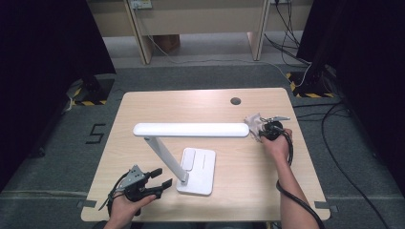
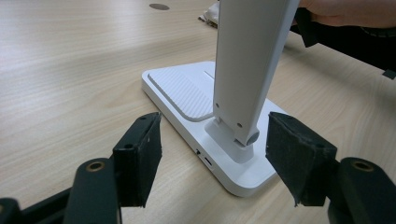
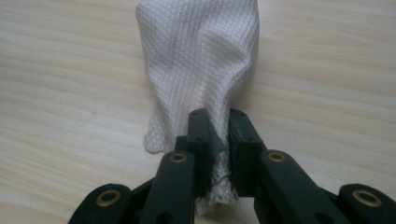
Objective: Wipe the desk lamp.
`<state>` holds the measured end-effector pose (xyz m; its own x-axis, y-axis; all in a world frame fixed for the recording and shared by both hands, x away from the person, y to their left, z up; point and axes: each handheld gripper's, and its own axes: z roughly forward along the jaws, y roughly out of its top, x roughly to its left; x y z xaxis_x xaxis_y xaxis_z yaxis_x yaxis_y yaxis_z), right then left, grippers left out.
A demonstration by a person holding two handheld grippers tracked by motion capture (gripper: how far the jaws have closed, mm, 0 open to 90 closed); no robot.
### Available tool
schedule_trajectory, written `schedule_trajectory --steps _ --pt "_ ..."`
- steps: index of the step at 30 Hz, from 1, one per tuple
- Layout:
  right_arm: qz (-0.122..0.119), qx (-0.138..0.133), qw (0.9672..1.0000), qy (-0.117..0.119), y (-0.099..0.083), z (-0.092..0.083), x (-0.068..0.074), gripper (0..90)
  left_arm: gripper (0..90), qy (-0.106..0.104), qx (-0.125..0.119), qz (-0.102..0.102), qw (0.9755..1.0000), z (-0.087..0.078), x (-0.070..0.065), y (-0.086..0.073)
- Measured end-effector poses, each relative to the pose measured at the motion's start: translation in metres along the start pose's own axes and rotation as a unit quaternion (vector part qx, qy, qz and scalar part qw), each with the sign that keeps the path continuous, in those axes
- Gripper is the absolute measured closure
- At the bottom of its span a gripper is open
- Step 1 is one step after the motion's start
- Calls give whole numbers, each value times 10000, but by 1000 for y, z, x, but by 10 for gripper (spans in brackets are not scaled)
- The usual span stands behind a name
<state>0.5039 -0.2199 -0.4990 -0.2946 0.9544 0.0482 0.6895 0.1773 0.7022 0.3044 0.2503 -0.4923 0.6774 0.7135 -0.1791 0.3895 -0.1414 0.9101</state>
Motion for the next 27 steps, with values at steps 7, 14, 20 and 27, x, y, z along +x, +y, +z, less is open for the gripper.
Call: schedule_trajectory --steps 7,14,20,27 --pt "-185 -200 9993 238 -3 -24 14 812 369 47 -28 297 9995 -10 -5 5" --pt "-443 -358 9964 623 -14 -64 35 813 400 -18 -78 578 9983 -23 -12 8" --pt "-780 -435 9913 965 -26 -101 59 813 454 -304 -186 902 9953 -31 -28 14" --pt "-1016 -341 9835 1460 -55 -127 88 812 450 -711 -112 1414 9873 -21 -50 26"
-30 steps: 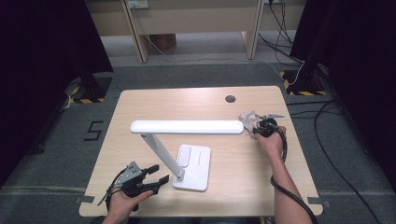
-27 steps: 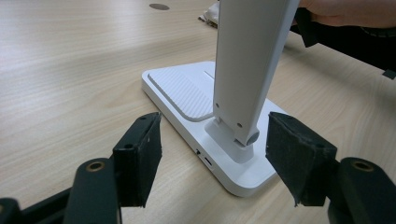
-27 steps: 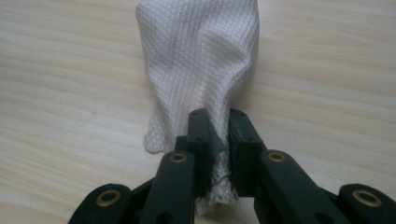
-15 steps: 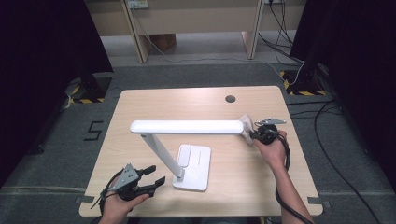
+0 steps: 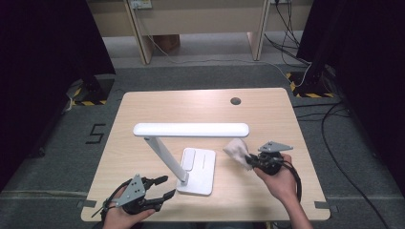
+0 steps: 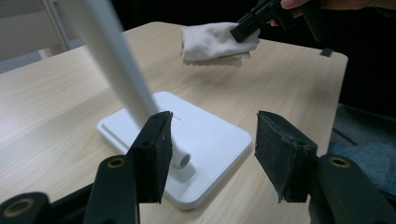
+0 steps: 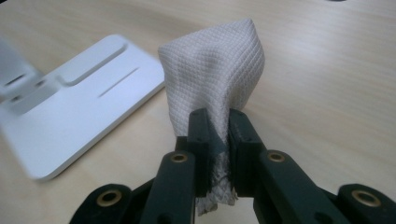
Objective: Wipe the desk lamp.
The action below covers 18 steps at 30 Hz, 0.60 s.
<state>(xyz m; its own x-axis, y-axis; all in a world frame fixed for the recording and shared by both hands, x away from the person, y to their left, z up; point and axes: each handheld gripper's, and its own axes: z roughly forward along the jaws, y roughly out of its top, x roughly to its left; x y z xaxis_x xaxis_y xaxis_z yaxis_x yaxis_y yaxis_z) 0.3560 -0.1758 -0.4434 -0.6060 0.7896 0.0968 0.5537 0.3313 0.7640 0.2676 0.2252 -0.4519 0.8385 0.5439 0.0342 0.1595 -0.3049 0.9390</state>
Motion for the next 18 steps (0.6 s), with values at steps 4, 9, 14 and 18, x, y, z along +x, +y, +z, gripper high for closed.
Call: schedule_trajectory --steps 4,9,14,18 --pt "-219 76 9991 358 -4 -7 25 812 413 -398 67 181 9990 14 -6 9" --pt "-512 227 9946 877 -4 -10 51 811 389 -524 101 337 9980 30 -8 16" --pt "-874 402 9847 1452 1 -10 74 811 349 -692 193 387 9967 41 -7 18" --pt "-1187 592 9726 1909 7 -5 88 810 322 -840 206 537 9948 49 -9 20"
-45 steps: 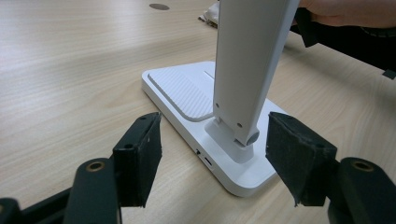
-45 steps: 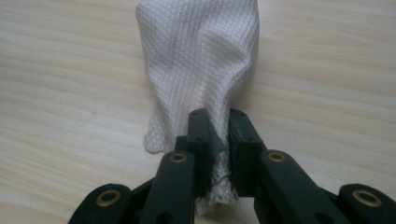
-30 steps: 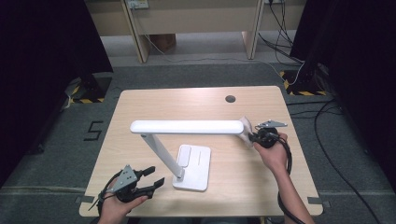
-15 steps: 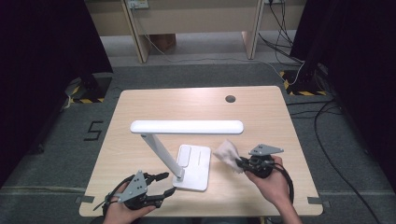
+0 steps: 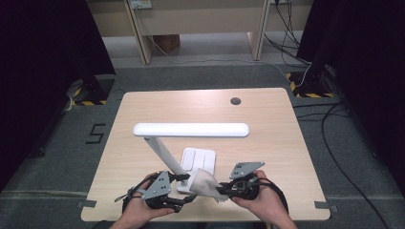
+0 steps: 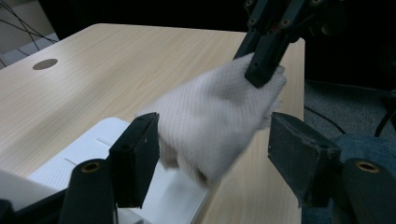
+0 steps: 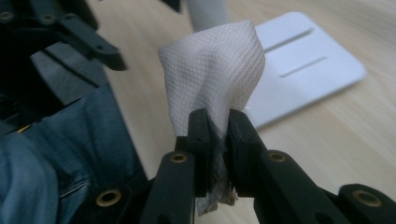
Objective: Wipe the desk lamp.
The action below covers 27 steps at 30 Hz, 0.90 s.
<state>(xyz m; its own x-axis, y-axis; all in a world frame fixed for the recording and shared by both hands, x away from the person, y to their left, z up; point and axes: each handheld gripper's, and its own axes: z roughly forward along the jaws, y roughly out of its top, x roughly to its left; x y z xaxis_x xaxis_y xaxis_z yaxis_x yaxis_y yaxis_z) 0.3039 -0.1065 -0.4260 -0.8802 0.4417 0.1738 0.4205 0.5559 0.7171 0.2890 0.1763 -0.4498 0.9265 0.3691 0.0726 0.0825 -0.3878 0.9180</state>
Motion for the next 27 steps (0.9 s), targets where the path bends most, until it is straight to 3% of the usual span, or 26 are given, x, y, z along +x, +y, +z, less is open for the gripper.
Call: schedule_trajectory --steps 6,11,14,18,22,27 --pt "-248 47 9986 460 10 13 5 810 274 -137 214 254 9994 5 1 0" --pt "-356 -28 9972 656 17 20 9 810 264 -351 382 242 9984 9 1 -4" --pt "-372 -218 9962 759 22 23 10 811 289 -448 444 251 9977 9 1 -9" --pt "-353 -396 9946 889 24 23 13 811 399 -473 445 426 9970 6 1 -13" --pt "-374 -570 9938 880 24 24 14 810 557 -321 331 586 9972 2 0 -14" --pt "-336 -761 9923 919 24 26 15 793 754 -123 225 416 9988 -4 0 -15"
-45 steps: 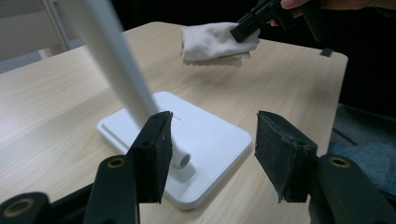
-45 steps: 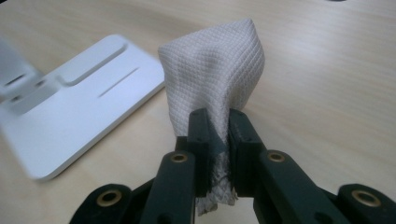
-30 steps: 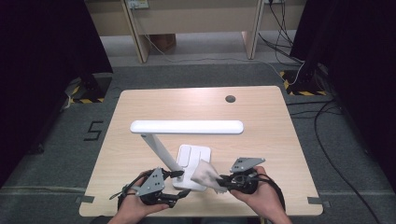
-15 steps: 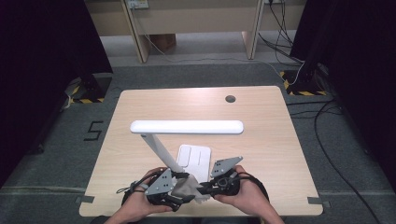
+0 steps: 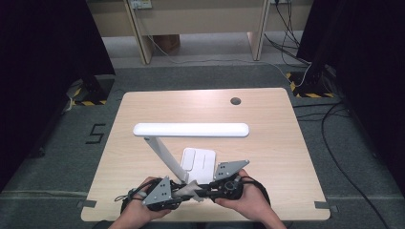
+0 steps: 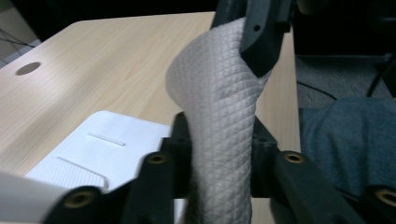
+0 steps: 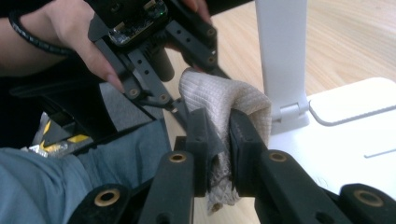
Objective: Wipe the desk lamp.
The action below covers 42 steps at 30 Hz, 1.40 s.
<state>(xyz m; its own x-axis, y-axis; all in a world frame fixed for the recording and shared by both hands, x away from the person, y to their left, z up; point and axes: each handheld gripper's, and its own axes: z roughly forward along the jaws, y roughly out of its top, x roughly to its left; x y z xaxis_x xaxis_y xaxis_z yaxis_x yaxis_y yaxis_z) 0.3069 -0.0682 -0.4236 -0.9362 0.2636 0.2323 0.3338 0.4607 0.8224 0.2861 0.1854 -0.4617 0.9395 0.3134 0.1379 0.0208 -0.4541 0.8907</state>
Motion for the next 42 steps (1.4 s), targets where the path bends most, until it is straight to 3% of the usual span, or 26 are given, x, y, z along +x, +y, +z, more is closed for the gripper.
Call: schedule_trajectory --steps 2,4,9,12,15,18,24,28,29,31,36,41,42 --pt "-10 -25 10000 -5 0 1 0 779 786 48 21 16 10000 -1 0 0" --pt "-2 -140 9999 -59 0 5 0 666 798 221 69 -6 9997 -6 1 0" --pt "145 -666 9974 -230 3 4 -1 530 805 440 80 -90 9990 -18 3 -2" --pt "268 -1159 9921 -399 7 -4 -4 508 806 546 93 -144 9984 -27 4 -3" --pt "413 -1548 9844 -725 8 -13 -11 502 806 639 71 -239 9976 -37 6 -4" --pt "565 -1678 9786 -1050 6 -16 -19 505 805 686 76 -343 9970 -45 9 -5" --pt "636 -1177 9761 -1714 -8 -3 -33 536 804 817 24 -493 9954 -62 15 -6" --pt "639 -751 9762 -1929 -17 11 -40 618 805 964 -37 -531 9939 -74 19 -5" --pt "639 -751 9762 -1929 -17 11 -40 618 805 964 -37 -531 9939 -74 19 -5" --pt "544 -430 9756 -2085 -23 22 -43 692 806 1053 -76 -598 9926 -82 22 -4" --pt "504 -140 9743 -2189 -27 35 -48 759 808 1197 -98 -625 9908 -92 27 -3" --pt "425 82 9737 -2239 -31 48 -51 789 809 1397 -253 -674 9876 -106 34 0" --pt "423 108 9740 -2223 -31 49 -51 790 809 1490 -321 -685 9859 -111 38 2"
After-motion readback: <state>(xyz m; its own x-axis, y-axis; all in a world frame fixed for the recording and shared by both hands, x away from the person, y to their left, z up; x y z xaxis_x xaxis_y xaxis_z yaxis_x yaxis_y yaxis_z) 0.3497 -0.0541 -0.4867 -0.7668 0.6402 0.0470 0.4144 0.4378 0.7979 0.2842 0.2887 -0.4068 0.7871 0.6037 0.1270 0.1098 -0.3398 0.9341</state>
